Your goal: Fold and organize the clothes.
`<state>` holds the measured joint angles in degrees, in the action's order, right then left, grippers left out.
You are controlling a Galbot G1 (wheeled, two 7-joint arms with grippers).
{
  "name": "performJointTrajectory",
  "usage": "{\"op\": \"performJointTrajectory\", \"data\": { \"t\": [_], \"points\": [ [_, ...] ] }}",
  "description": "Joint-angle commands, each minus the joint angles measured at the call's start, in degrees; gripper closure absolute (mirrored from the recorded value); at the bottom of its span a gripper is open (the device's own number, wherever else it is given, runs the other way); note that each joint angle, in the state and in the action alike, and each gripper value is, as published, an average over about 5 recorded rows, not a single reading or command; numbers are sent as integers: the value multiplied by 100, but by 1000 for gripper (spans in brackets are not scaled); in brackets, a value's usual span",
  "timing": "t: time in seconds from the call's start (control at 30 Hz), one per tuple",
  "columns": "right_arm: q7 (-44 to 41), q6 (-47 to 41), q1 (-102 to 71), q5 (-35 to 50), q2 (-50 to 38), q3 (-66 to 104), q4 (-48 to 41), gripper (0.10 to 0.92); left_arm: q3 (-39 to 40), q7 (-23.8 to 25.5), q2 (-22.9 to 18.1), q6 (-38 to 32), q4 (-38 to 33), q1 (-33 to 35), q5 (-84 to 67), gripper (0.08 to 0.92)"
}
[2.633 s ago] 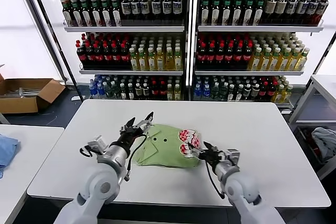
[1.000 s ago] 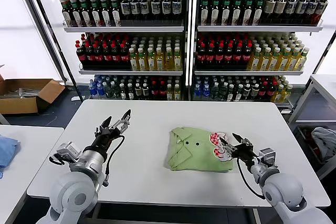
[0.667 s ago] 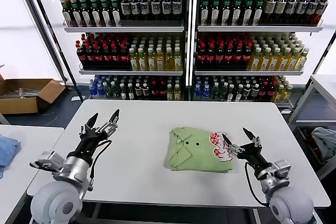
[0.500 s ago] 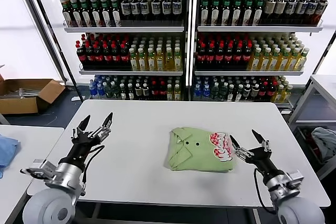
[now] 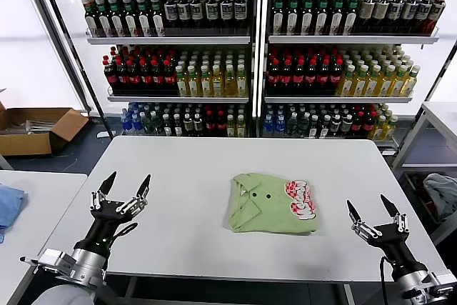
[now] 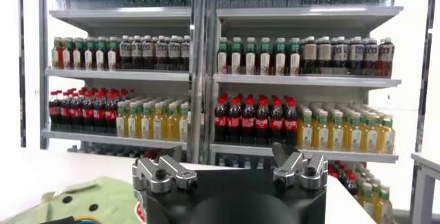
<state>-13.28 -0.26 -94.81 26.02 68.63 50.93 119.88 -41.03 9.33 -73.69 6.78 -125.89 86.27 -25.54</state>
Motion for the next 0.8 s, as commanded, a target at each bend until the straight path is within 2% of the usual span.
{"op": "performJointTrajectory", "data": {
  "t": [0.03, 0.13, 0.37, 0.6, 0.8],
  "points": [
    [-156, 188, -498, -19, 261, 109, 129, 203, -167, 436, -113, -609, 190, 433, 778, 177],
    [-220, 169, -514, -59, 280, 39, 137, 203, -304, 497, -110, -697, 179, 556, 945, 177],
    [-408, 11, -478, -124, 334, 110, 160, 203, -818, 1024, -249, -737, -10, 723, 1244, 177],
    [-662, -186, -436, -14, 393, 341, 163, 203, -1060, 1085, -465, -810, 48, 602, 738, 177],
    [-801, -197, -444, 2, 456, 366, 137, 203, -1179, 1105, -496, -888, 152, 599, 595, 177]
  ]
}}
